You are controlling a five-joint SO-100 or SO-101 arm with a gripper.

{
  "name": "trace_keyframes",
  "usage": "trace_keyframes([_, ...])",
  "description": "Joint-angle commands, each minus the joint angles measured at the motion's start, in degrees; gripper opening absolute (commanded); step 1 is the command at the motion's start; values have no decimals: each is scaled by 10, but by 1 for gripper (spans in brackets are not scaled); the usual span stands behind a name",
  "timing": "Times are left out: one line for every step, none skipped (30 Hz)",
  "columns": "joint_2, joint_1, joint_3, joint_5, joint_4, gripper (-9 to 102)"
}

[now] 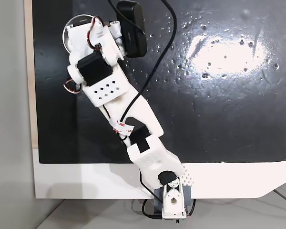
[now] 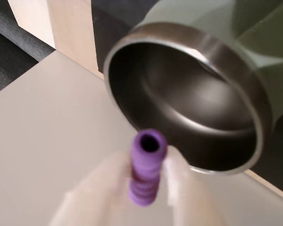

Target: Grasp a pengrip and put it in the cup.

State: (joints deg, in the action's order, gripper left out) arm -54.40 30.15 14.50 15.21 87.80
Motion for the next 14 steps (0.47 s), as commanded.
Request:
trace_keyframes([-11,-10,-39,-17,-9,31])
trace_keyframes([-11,-10,-39,-18,-7,31])
trace_keyframes([-12,-10,-39,-18,-7,31])
trace_keyframes([-14,-10,-39,-18,-6,31])
trace_keyframes([-15,-10,-39,-18,-6,30])
trace_keyframes([-17,-10,-39,-18,-6,30])
trace_keyframes([-18,-11,-39,-18,-6,30])
trace_keyframes([-20,-11,-39,-18,-6,30])
trace_keyframes([-22,-11,-39,-18,-6,30])
trace_keyframes([-25,-11,-39,-18,-5,30])
trace_keyframes([-27,-12,-36,-18,-5,30])
trace_keyframes([-32,-13,-32,-18,-5,30])
trace_keyframes([-36,-14,-27,-18,-5,30])
trace_keyframes([-41,-16,-22,-18,-5,30])
